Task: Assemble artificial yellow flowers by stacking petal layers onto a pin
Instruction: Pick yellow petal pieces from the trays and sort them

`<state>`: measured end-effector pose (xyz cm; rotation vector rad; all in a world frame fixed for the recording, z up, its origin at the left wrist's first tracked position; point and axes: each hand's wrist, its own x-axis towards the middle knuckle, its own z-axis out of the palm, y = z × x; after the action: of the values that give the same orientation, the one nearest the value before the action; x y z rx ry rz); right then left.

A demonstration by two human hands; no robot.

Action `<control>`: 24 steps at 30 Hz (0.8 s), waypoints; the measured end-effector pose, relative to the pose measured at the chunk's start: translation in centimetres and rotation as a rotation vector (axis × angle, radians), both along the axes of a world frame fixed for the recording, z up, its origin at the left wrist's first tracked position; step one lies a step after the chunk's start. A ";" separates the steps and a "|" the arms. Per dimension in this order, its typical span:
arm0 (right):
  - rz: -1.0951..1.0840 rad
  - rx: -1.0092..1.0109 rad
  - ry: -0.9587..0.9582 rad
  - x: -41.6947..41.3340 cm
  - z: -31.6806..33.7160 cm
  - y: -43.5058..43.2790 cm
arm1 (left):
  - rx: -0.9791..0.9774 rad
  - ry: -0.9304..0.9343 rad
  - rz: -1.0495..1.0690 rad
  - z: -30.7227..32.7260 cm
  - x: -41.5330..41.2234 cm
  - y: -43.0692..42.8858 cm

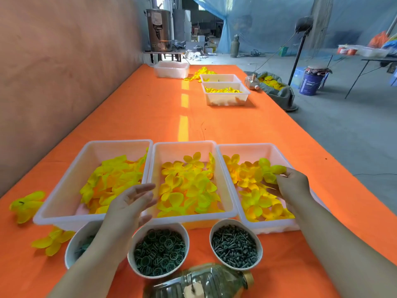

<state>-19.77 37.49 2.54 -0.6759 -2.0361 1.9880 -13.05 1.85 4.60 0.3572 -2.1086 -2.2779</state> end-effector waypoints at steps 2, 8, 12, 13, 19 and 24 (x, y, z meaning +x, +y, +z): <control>0.013 0.031 -0.005 0.4 0.0 0.1 | -0.016 0.020 0.022 -0.2 0.5 -1.0; 0.247 0.929 -0.259 0.8 0.7 3.0 | -0.152 0.098 0.023 -0.6 1.7 -4.4; 0.452 1.387 -0.662 1.0 2.1 2.8 | -0.337 0.157 -0.012 -0.8 1.2 -5.2; 0.426 1.458 -0.660 1.1 2.7 2.2 | -0.399 0.182 -0.041 -0.7 0.8 -5.0; 0.361 1.467 -0.116 0.5 5.5 -7.4 | -0.847 0.308 -0.243 -1.3 -3.2 -1.3; 0.571 1.210 0.124 -2.8 3.9 -16.5 | -0.879 0.299 -0.128 -2.4 -6.9 1.0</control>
<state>-22.57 20.97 6.44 0.3090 -2.9255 0.5484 -19.98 2.82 2.20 -0.1418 -2.6970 -1.1230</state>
